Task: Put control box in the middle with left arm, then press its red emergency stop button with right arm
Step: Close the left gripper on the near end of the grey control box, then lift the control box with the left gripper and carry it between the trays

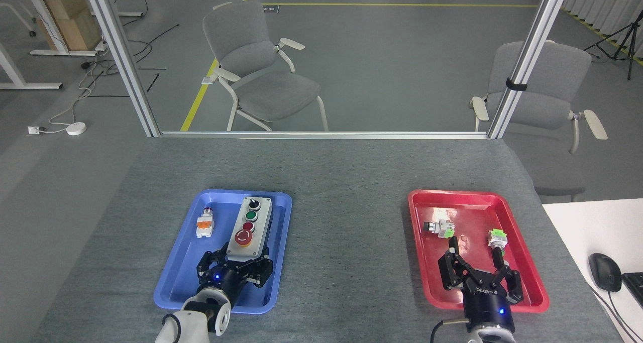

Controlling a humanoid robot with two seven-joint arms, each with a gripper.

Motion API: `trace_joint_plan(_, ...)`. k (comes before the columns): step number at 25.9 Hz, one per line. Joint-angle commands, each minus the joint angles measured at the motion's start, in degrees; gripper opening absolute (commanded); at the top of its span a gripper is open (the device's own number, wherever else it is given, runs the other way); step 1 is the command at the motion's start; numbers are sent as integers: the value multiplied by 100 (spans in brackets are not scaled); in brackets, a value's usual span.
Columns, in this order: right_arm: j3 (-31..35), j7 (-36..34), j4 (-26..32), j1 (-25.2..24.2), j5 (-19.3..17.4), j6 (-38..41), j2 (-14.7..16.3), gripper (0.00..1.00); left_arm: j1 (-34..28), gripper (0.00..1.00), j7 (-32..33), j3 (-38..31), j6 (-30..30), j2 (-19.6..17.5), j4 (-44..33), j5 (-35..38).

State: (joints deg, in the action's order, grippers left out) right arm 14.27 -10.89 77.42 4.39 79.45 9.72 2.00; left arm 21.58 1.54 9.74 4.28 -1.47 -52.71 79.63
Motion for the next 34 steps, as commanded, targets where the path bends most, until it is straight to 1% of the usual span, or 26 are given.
trace_joint_plan(1, 6, 0, 1, 0, 0, -5, -6, 99, 215, 98, -14, 19, -94, 77, 340, 8)
trace_joint_plan(9, 6, 0, 1, 0, 0, -5, -15, 99, 461, 97, -75, 19, -173, 156, 823, 9)
trace_joint_plan(10, 6, 0, 1, 0, 0, -5, -15, 99, 470, 90, -84, 28, -164, 138, 832, 17)
trace_joint_plan(11, 6, 0, 1, 0, 0, -5, -15, 99, 461, 77, -84, 28, -164, 138, 832, 26)
trace_joint_plan(13, 6, 0, 1, 0, 0, -5, 2, 99, 470, 47, -58, 36, -120, 112, 823, 26)
trace_joint_plan(14, 6, 0, 1, 0, 0, -5, 2, 99, 487, 34, -40, 36, -120, 112, 832, 17)
trace_joint_plan(16, 6, 0, 1, 0, 0, -14, 2, 99, 549, 15, -49, 36, -138, 103, 823, -44)
trace_joint_plan(17, 6, 0, 1, 0, 0, -14, 2, 99, 549, 1, -75, 36, -138, 94, 779, -62)
trace_joint_plan(20, 6, 0, 1, 0, 0, -14, 11, 99, 566, 0, -102, 19, -102, 68, 630, -79)
trace_joint_plan(23, 14, 0, 1, 0, 0, -14, 20, 99, 531, 0, -111, 1, -76, 42, 217, -88)
trace_joint_plan(24, 14, 0, 1, 0, 0, -14, 20, 99, 478, 0, -102, -8, -58, 15, -46, -88)
trace_joint_plan(26, 14, 0, 1, 0, 0, -14, 20, 99, 268, 0, -49, -16, 117, -169, -750, -158)
trace_joint_plan(28, 6, 0, 1, 0, 0, -14, 11, 99, -75, 0, -31, -16, 372, -196, -1514, -255)
trace_joint_plan(30, 6, -9, 1, 0, 0, -5, 11, 99, -374, 0, -14, 54, 434, -169, -2112, -238)
trace_joint_plan(31, 6, 0, 1, 0, 0, -5, 20, 99, -445, 0, -14, 168, 451, -117, -2270, -211)
trace_joint_plan(34, 14, 0, 1, 0, 0, -14, 11, 99, -453, 0, -5, 1082, 425, -38, -2306, -158)
